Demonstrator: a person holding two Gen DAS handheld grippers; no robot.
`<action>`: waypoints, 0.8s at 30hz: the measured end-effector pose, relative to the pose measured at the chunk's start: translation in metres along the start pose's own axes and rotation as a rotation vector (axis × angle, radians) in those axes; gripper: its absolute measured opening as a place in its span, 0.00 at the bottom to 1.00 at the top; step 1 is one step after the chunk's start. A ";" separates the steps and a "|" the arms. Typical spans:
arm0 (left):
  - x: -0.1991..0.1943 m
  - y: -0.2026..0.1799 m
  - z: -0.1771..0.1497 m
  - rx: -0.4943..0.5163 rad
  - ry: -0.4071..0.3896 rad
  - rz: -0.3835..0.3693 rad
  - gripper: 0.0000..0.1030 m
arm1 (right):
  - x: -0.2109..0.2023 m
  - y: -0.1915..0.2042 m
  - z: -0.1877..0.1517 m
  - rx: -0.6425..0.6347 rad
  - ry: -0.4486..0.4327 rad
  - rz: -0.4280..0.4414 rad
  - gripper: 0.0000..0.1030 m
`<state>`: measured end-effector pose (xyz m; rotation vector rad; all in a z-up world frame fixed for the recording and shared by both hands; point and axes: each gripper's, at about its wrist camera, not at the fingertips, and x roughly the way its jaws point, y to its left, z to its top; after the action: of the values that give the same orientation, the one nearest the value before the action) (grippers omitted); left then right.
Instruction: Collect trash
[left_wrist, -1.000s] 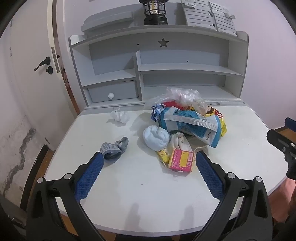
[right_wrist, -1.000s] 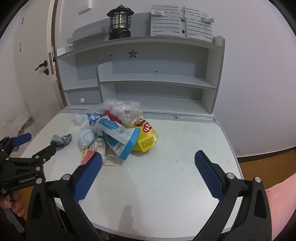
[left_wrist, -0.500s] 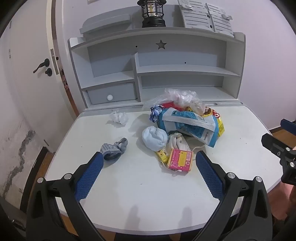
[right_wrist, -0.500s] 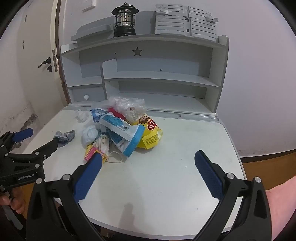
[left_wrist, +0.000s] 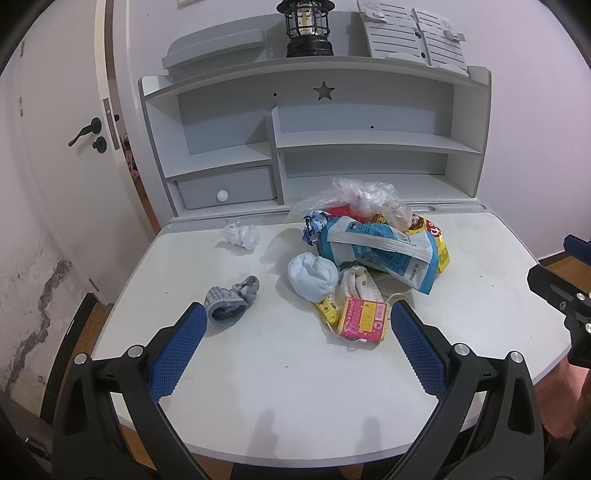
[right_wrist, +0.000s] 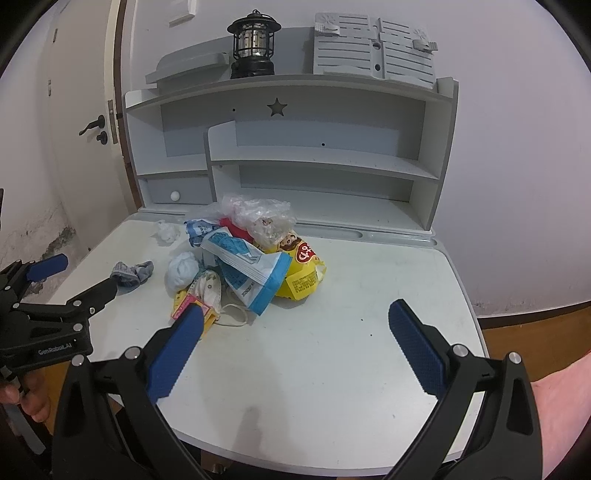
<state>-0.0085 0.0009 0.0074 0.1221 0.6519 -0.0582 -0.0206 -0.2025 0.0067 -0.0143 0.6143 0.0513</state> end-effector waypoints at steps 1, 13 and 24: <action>0.000 0.000 0.000 -0.001 0.000 0.001 0.94 | 0.000 0.000 0.000 0.001 0.000 0.000 0.94; 0.000 0.001 0.000 -0.001 -0.001 0.004 0.94 | 0.001 0.001 0.000 -0.005 0.001 -0.003 0.94; 0.001 0.000 -0.001 0.001 0.000 0.003 0.94 | 0.001 0.001 -0.001 -0.007 0.002 -0.005 0.94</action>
<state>-0.0087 0.0015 0.0059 0.1245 0.6512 -0.0556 -0.0205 -0.2015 0.0051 -0.0228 0.6156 0.0487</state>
